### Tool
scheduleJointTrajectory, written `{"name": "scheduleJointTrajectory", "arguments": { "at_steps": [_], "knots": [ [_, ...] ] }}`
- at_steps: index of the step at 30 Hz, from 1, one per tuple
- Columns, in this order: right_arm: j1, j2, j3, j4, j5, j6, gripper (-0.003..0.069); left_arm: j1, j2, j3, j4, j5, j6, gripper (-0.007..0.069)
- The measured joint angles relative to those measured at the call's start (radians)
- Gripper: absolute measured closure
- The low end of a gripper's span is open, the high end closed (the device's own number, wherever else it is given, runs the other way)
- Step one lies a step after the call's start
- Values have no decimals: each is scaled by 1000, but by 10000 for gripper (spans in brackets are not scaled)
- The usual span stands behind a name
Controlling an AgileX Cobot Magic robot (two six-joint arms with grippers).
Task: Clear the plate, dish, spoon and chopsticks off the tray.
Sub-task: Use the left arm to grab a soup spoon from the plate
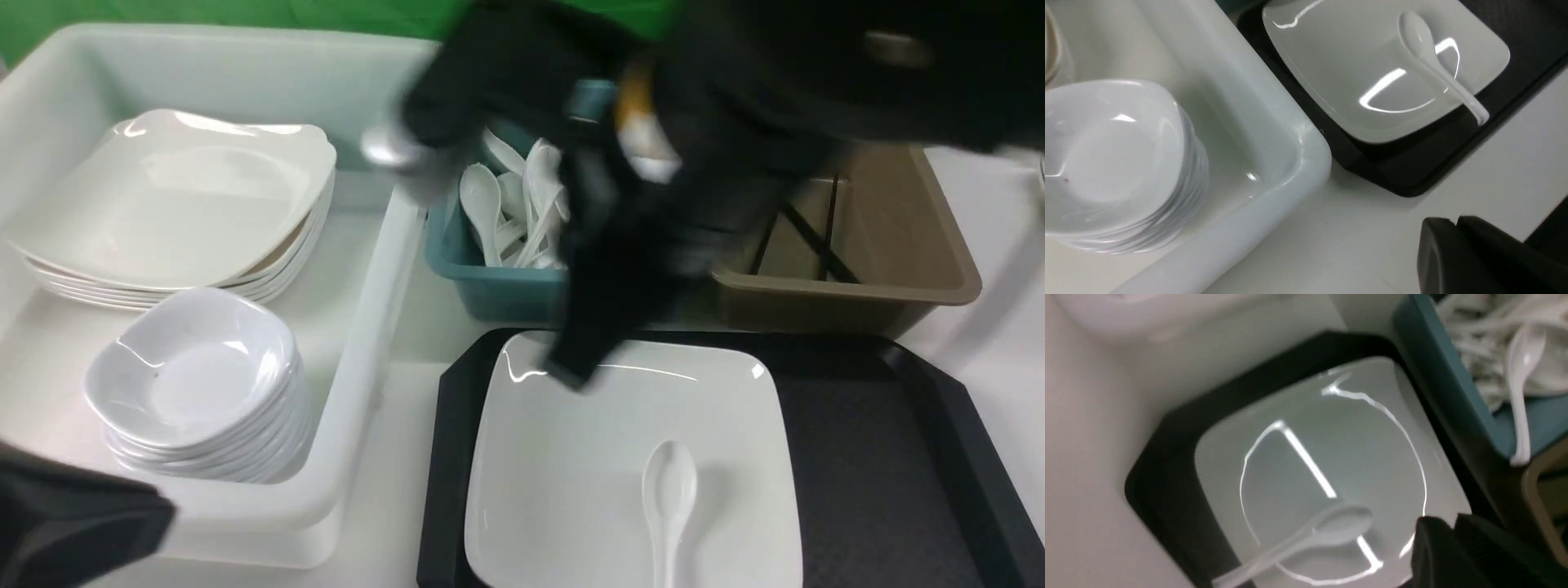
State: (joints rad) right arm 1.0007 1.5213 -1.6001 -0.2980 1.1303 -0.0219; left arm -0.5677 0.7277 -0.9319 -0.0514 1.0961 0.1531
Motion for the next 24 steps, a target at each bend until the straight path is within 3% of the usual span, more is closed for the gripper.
{"name": "scheduleJointTrajectory", "arguments": {
  "at_steps": [5, 8, 13, 15, 18, 22, 24],
  "knots": [
    [-17, -219, 256, -17, 0, 133, 566, 0, 165, 0, -35, -59, 21, 604],
    [-19, -419, 468, -32, -3, 245, 566, 0, 330, 0, -128, -171, 93, 601],
    [-19, -636, 642, -35, -24, 341, 561, -28, 586, -20, -291, -323, 199, 598],
    [-19, -690, 679, -35, -26, 353, 559, -55, 651, -41, -301, -337, 199, 598],
    [-19, -781, 733, -40, -38, 364, 554, -157, 795, -120, -288, -354, 151, 597],
    [-19, -883, 781, -66, -62, 354, 550, -318, 996, -300, -188, -344, -22, 578],
    [-19, -901, 786, -71, -70, 341, 546, -341, 1055, -363, -145, -317, -83, 558]
  ]
}}
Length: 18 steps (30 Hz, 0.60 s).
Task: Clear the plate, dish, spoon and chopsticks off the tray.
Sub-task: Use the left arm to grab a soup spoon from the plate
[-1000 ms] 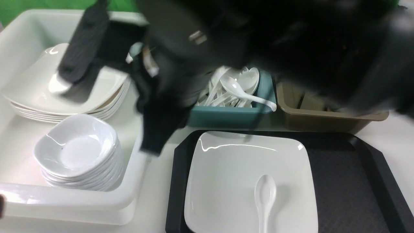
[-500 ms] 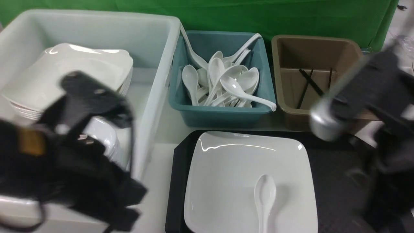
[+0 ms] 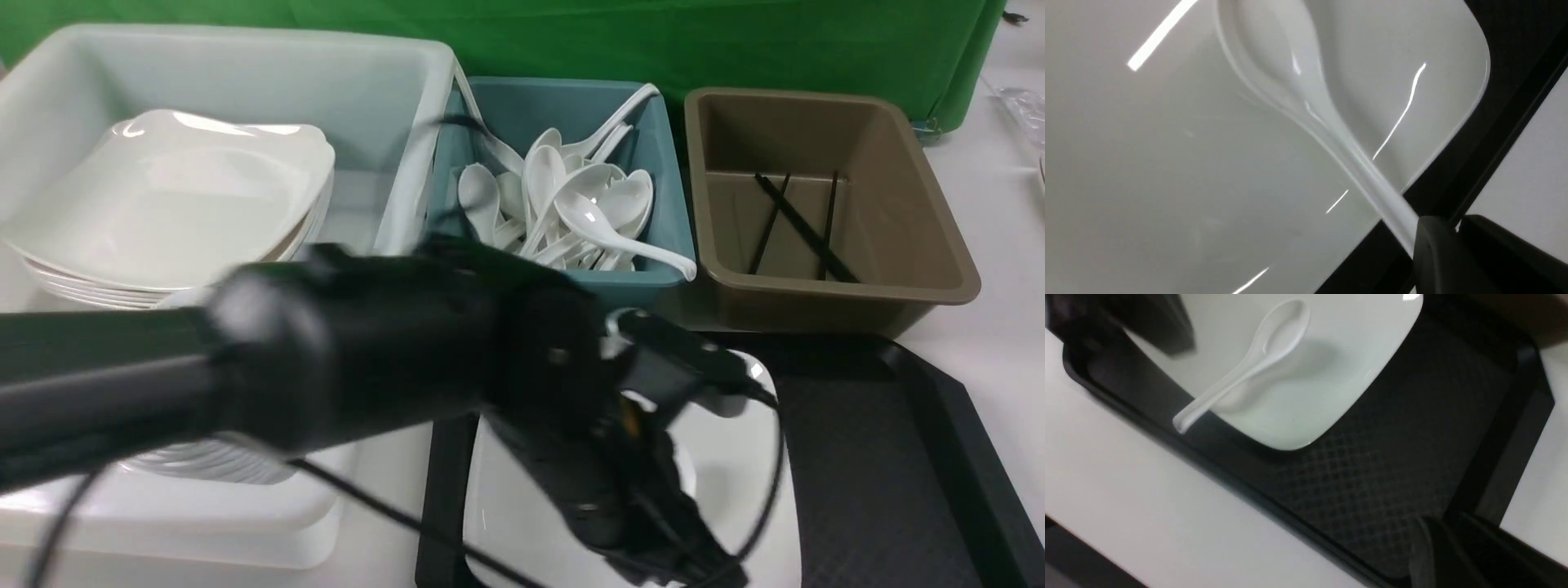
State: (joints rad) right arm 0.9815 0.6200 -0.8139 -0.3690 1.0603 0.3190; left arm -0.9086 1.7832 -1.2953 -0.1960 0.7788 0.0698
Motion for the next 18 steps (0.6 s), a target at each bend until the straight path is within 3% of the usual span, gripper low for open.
{"name": "scheduleJointTrajectory", "arguments": {
  "at_steps": [4, 8, 13, 16, 18],
  "knots": [
    [0, -13, 1, -5, 0, -15, 537, -8, 100, -109, 49, 73, -77, 456],
    [0, -13, 4, -7, 0, -61, 527, -8, 177, -173, 102, 107, -169, 264],
    [0, -13, 4, -7, 0, -102, 520, -8, 231, -177, 140, 63, -194, 109],
    [0, -13, 5, -7, -1, -114, 517, -8, 264, -183, 146, 47, -202, 94],
    [0, -13, 5, -7, -2, -131, 517, -8, 271, -188, 147, 45, -205, 124]
  ]
}}
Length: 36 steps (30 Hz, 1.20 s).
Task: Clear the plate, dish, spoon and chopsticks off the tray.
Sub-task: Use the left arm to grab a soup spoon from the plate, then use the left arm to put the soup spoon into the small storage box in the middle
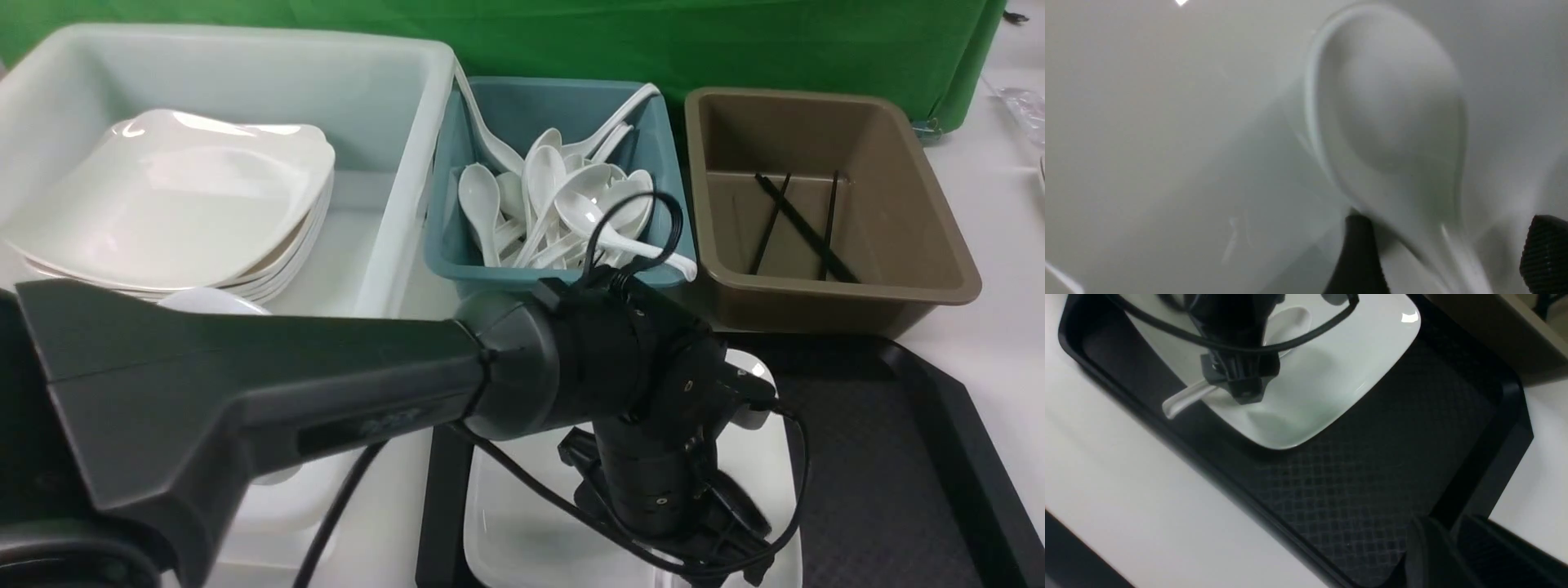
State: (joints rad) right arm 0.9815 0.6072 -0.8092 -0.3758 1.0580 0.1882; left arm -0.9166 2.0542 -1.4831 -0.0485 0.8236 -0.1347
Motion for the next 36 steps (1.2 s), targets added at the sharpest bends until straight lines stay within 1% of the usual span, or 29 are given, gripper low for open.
{"name": "scheduleJointTrajectory", "arguments": {
  "at_steps": [1, 3, 5, 6, 8, 10, 11, 15, 17, 20, 21, 22, 24, 27, 28, 30, 31, 33, 34, 36],
  "knots": [
    [0, 0, 0, 0, -1, -2, 517, 0, 1, 0, 0, 0, 0, 129],
    [0, 0, 0, -1, -5, -20, 517, 0, 5, -4, 10, 4, 1, 250],
    [0, 0, 0, -1, -6, -22, 517, 0, 5, -4, 11, 8, 2, 414],
    [0, 0, 0, -1, -6, -23, 517, 0, 5, -4, 10, 9, 6, 469],
    [0, 0, 0, -3, -7, -23, 517, 0, 4, -4, 7, 10, 23, 536],
    [0, 0, 0, -8, -9, -23, 517, 0, -11, -4, 15, 13, 30, 566],
    [0, 0, 0, -9, -11, -23, 517, -1, -20, -4, 27, 18, 31, 576],
    [0, 0, 0, -21, -12, -14, 516, 1, -68, -25, 114, 44, 29, 578],
    [0, 0, 0, -32, -12, 7, 516, 26, -123, -82, 212, 34, 24, 578],
    [-1, 0, 0, -37, -21, 14, 516, 93, -145, -166, 253, -42, 29, 578],
    [-1, 0, 0, -37, -26, 20, 516, 121, -145, -193, 255, -86, 34, 578],
    [-1, 0, 0, -37, -38, 37, 516, 173, -134, -240, 251, -142, 49, 578],
    [-1, 0, 0, -37, -48, 65, 516, 251, -106, -305, 231, -205, 57, 578],
    [-1, 0, 0, -37, -50, 91, 516, 323, -64, -365, 206, -264, 57, 578],
    [-1, 0, 0, -37, -54, 109, 516, 385, -15, -417, 184, -323, 57, 578],
    [-1, 0, 0, -37, -57, 114, 516, 410, 11, -438, 174, -355, 57, 578],
    [-1, 0, 0, -36, -58, 121, 516, 447, 51, -467, 165, -402, 58, 575],
    [-1, 0, 0, -34, -58, 133, 516, 465, 83, -478, 160, -434, 58, 570],
    [-1, 0, 0, -30, -58, 138, 516, 475, 100, -481, 159, -459, 58, 561],
    [-1, 0, 0, -5, -58, 144, 516, 496, 141, -484, 155, -501, 58, 515]
  ]
}}
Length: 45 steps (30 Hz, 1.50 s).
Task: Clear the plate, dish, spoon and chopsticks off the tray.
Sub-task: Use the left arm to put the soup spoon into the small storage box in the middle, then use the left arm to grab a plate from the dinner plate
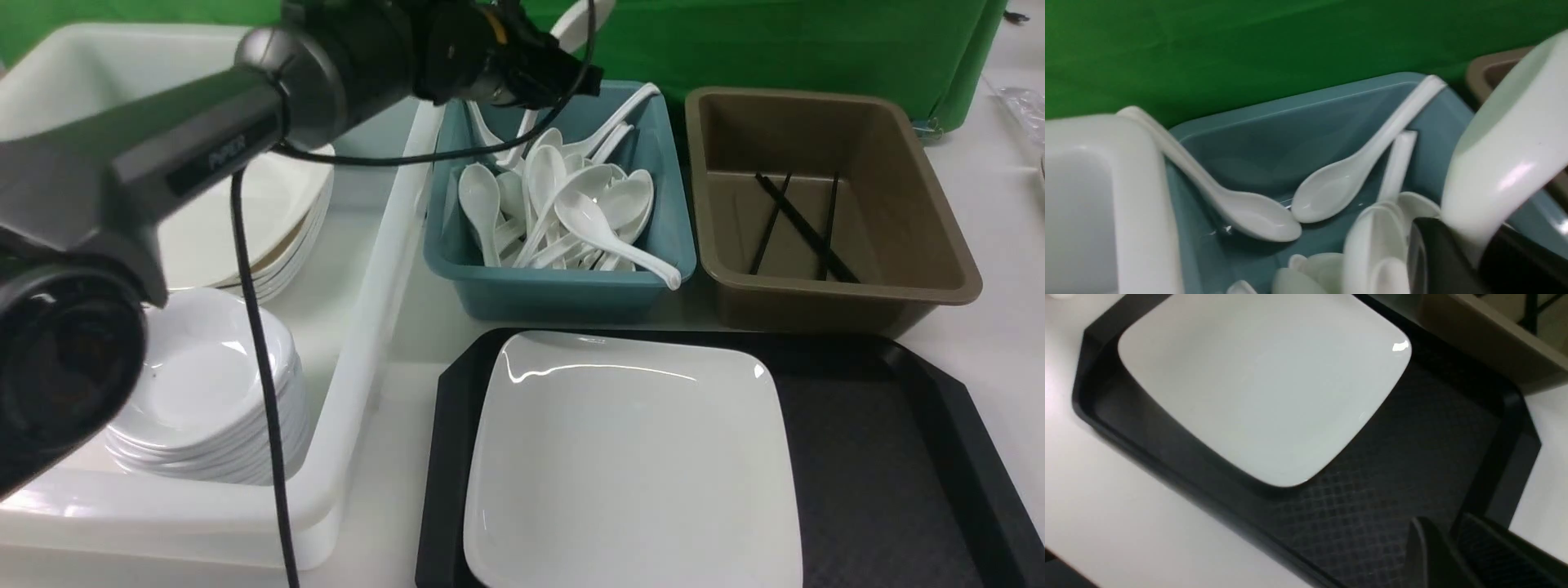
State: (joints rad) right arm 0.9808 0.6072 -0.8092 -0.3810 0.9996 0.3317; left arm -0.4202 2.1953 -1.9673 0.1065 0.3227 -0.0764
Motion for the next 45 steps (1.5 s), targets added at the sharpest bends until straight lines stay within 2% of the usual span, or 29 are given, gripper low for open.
{"name": "scheduleJointTrajectory", "arguments": {
  "at_steps": [4, 5, 7, 10, 13, 15, 18, 19, 20, 22, 23, 24, 25, 26, 27, 28, 30, 32, 35, 37, 41, 45],
  "knots": [
    [0, 0, 0, 27, 1, 0, 516, 8, 20, 0, 0, 0, 0, 377],
    [0, 0, 0, 28, 1, 0, 516, 8, 20, 0, 0, 4, 0, 368],
    [0, 0, 0, 31, 1, 1, 516, 8, 11, -1, 3, 33, 0, 268],
    [0, 0, 0, 32, 2, 0, 516, 3, -25, -1, 0, 142, 1, 146],
    [0, 0, 0, 32, 7, -5, 516, -8, -93, 0, -1, 306, 37, 111],
    [0, 0, 0, 34, 9, -13, 516, -26, -157, 24, 1, 413, 102, 143],
    [0, 0, 0, 34, 9, -24, 516, -61, -255, 92, 4, 515, 214, 239],
    [0, 0, 0, 34, 9, -28, 516, -110, -345, 206, -2, 562, 317, 345],
    [0, 0, 0, 34, 9, -29, 516, -115, -365, 219, -7, 570, 342, 370],
    [0, 0, 0, 35, 9, -38, 516, -194, -496, 427, -58, 592, 532, 523],
    [0, 0, 0, 35, 9, -41, 516, -221, -544, 505, -84, 592, 616, 562],
    [0, 0, 0, 35, 9, -42, 516, -226, -562, 520, -95, 593, 651, 573],
    [0, 0, 0, 35, 8, -51, 516, -264, -622, 640, -135, 581, 793, 599],
    [0, 0, 0, 35, 5, -55, 516, -286, -658, 710, -155, 566, 880, 601],
    [0, 0, 0, 35, 4, -57, 516, -290, -664, 724, -155, 566, 880, 601],
    [0, 0, 0, 35, 0, -61, 516, -317, -700, 810, -178, 537, 994, 591],
    [0, 0, 0, 35, -1, -62, 516, -351, -726, 915, -202, 493, 1124, 549],
    [0, 0, 0, 35, -6, -64, 516, -371, -727, 982, -207, 450, 1182, 471],
    [0, 0, 0, 35, -7, -65, 516, -378, -717, 1034, -203, 391, 1203, 365],
    [0, 0, 0, 35, -15, -68, 516, -378, -698, 1063, -173, 329, 1206, 266],
    [0, 0, 1, 35, -21, -73, 516, -378, -655, 1090, -106, 237, 1208, 144],
    [0, 0, 1, 35, -21, -79, 516, -378, -607, 1095, -32, 205, 1212, 117]
  ]
}}
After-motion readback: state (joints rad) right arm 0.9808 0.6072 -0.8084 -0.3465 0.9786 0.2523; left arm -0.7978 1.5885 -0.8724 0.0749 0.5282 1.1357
